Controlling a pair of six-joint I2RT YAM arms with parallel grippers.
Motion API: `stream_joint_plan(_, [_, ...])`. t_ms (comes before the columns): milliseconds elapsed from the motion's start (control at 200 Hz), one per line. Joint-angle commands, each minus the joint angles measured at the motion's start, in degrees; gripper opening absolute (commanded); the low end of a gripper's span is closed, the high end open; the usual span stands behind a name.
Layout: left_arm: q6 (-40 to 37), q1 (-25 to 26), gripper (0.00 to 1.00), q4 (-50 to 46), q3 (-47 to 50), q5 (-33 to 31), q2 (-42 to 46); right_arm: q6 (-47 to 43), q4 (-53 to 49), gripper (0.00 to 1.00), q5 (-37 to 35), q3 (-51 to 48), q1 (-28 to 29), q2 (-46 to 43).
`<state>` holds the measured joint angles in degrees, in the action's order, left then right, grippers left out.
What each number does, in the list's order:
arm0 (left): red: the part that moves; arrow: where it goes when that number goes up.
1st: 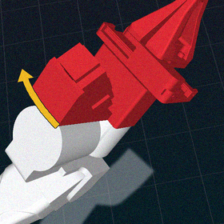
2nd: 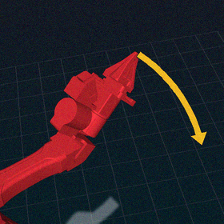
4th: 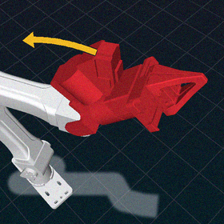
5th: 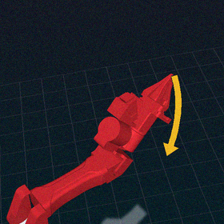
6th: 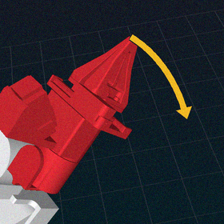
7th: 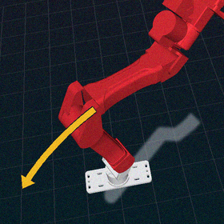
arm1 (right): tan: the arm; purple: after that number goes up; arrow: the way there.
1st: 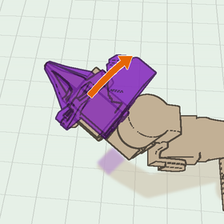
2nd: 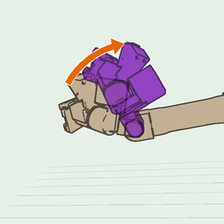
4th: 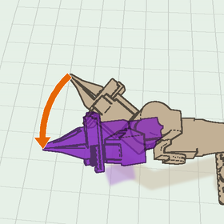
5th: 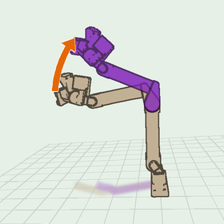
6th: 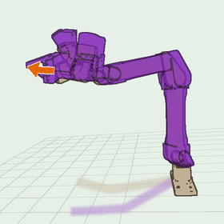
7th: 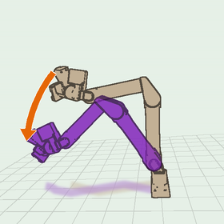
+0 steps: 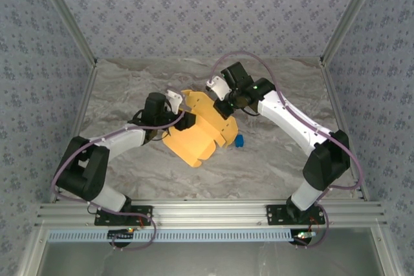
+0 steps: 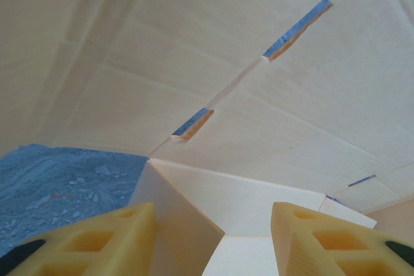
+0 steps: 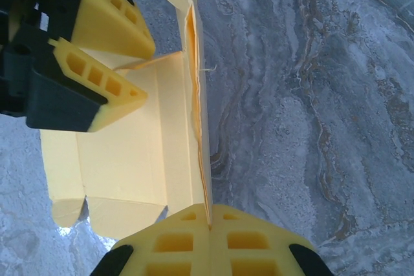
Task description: Fold the paper box
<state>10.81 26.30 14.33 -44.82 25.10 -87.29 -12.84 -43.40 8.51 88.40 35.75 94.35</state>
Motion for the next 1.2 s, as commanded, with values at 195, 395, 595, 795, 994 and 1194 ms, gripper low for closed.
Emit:
stream_joint_plan(195, [1.0,1.8,0.52,3.2,-1.6,0.3,-4.3,1.4,1.7,0.0,5.0,0.5,-0.2,0.8])
stream_joint_plan(395, [2.4,2.4,0.53,6.3,-0.9,1.7,-6.2,2.3,2.7,0.0,5.3,-0.6,-0.6,1.0])
stream_joint_plan(595, [4.5,2.4,0.55,10.3,1.5,5.5,-4.7,2.6,2.6,0.0,2.3,-0.9,-0.9,1.9])
stream_joint_plan(795, [4.0,2.4,0.56,7.9,2.4,4.6,0.0,1.2,1.5,0.0,-0.3,-1.1,-1.2,1.9])
stream_joint_plan(994, [1.7,2.0,0.56,0.9,3.1,-0.2,6.5,-2.5,1.2,0.0,-1.1,-2.5,-1.3,0.4])
stream_joint_plan(1194, [1.8,-0.3,0.57,-2.1,4.2,0.1,14.3,-5.1,1.1,0.0,0.8,-3.0,-1.4,-0.5])
